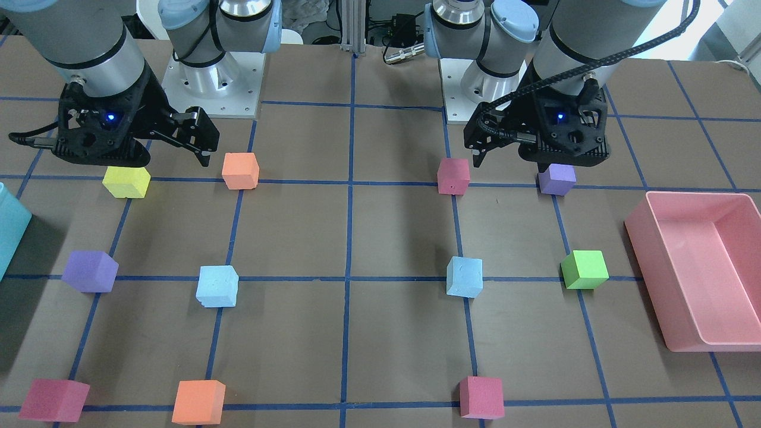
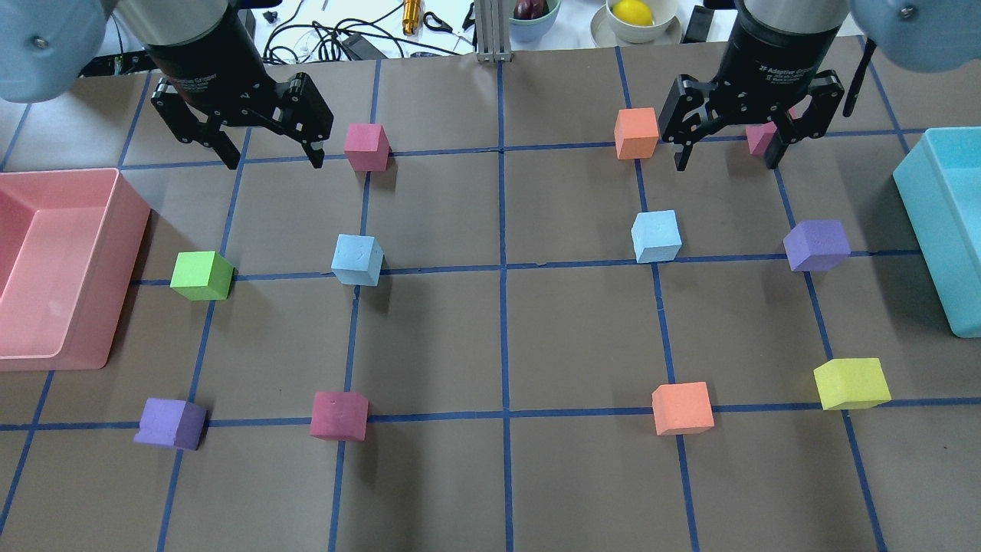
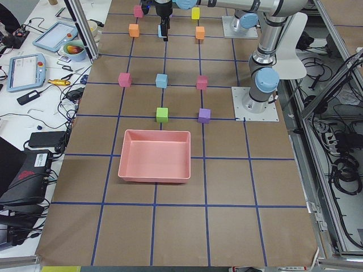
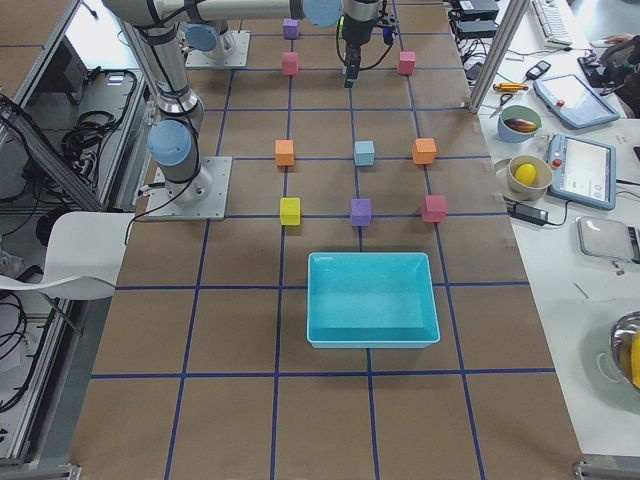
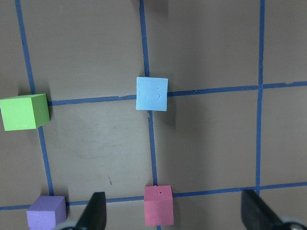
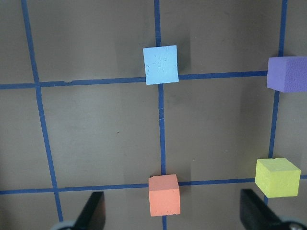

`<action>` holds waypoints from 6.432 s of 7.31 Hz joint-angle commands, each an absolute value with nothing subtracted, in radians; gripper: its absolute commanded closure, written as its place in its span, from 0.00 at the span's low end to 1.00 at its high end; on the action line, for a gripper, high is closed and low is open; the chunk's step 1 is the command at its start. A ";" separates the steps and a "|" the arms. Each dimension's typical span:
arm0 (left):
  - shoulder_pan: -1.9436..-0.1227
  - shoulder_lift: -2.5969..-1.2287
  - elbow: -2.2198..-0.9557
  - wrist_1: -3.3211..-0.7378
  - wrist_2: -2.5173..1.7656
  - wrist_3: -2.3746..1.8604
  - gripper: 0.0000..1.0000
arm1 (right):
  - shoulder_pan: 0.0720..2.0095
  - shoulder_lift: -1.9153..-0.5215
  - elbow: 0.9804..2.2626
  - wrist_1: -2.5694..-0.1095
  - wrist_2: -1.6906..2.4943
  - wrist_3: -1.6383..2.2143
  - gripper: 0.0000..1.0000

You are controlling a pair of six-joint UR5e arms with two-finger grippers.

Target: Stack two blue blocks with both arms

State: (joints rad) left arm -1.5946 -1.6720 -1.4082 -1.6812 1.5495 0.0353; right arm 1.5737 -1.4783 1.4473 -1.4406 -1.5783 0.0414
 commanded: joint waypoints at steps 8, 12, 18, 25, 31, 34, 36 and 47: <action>-1.589 -1.672 -1.411 -1.666 1.549 0.035 0.00 | 1.572 -1.479 1.460 -1.442 -1.577 0.040 0.00; -1.589 -1.672 -1.413 -1.652 1.549 0.037 0.00 | 1.572 -1.477 1.462 -1.440 -1.578 0.040 0.00; -1.589 -1.672 -1.416 -1.651 1.549 0.035 0.00 | 1.565 -1.407 1.489 -1.514 -1.569 0.041 0.00; -1.589 -1.672 -1.416 -1.651 1.548 0.035 0.00 | 1.566 -1.135 1.606 -1.911 -1.560 -0.077 0.00; -1.589 -1.672 -1.416 -1.651 1.548 0.037 0.00 | 1.566 -1.052 1.690 -2.063 -1.571 -0.141 0.01; -1.589 -1.672 -1.416 -1.651 1.548 0.035 0.00 | 1.565 -1.066 1.710 -2.126 -1.557 -0.129 1.00; -1.591 -1.672 -1.416 -1.651 1.548 0.037 0.00 | 1.591 -1.086 1.639 -2.094 -1.559 -0.056 1.00; -1.545 -1.752 -1.756 -1.202 1.542 0.046 0.00 | 1.882 -0.887 1.397 -2.063 -1.488 0.390 0.97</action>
